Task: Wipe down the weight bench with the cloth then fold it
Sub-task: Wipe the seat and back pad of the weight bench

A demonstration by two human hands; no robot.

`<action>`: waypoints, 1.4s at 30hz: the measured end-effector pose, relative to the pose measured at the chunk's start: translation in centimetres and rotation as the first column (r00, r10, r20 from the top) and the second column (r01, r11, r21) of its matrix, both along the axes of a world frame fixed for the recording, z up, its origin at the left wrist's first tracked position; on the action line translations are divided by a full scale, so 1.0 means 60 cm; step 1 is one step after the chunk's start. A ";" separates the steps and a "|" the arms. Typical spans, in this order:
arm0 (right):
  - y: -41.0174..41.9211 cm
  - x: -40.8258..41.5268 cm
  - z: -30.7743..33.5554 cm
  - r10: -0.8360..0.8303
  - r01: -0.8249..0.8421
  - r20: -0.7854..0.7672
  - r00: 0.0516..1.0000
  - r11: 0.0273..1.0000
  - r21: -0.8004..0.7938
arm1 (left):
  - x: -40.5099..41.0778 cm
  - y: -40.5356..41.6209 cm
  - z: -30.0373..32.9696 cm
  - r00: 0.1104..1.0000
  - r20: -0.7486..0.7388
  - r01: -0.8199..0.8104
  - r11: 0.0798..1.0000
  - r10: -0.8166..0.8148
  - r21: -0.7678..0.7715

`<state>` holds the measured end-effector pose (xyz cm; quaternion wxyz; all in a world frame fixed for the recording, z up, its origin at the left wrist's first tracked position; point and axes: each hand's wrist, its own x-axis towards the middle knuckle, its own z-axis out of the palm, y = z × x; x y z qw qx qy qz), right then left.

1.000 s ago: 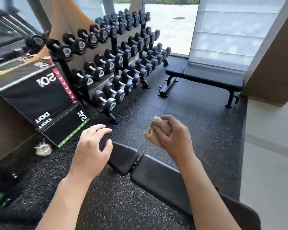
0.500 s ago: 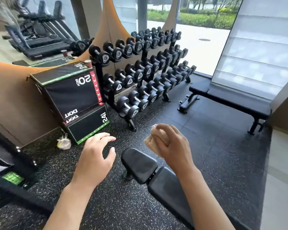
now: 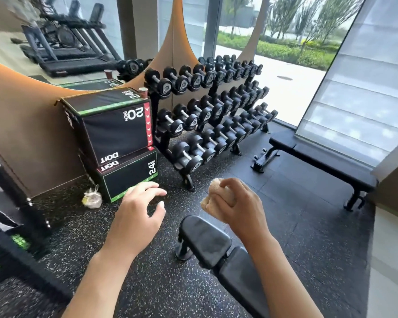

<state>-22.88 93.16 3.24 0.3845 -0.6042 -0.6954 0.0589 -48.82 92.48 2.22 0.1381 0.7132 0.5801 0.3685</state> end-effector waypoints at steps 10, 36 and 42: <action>0.034 -0.069 -0.002 0.042 -0.044 -0.051 0.998 0.999 -0.030 | -0.079 0.041 0.000 1.000 0.030 -0.011 1.000 0.011 0.024; 0.492 0.131 -0.033 -0.048 0.039 -0.194 0.980 0.998 -0.049 | 0.060 0.483 0.005 0.982 -0.187 -0.028 0.999 0.022 -0.029; 0.574 0.130 -0.036 -0.061 0.053 -0.204 0.977 0.998 -0.042 | 0.061 0.571 0.014 0.977 -0.212 -0.025 1.000 0.024 -0.002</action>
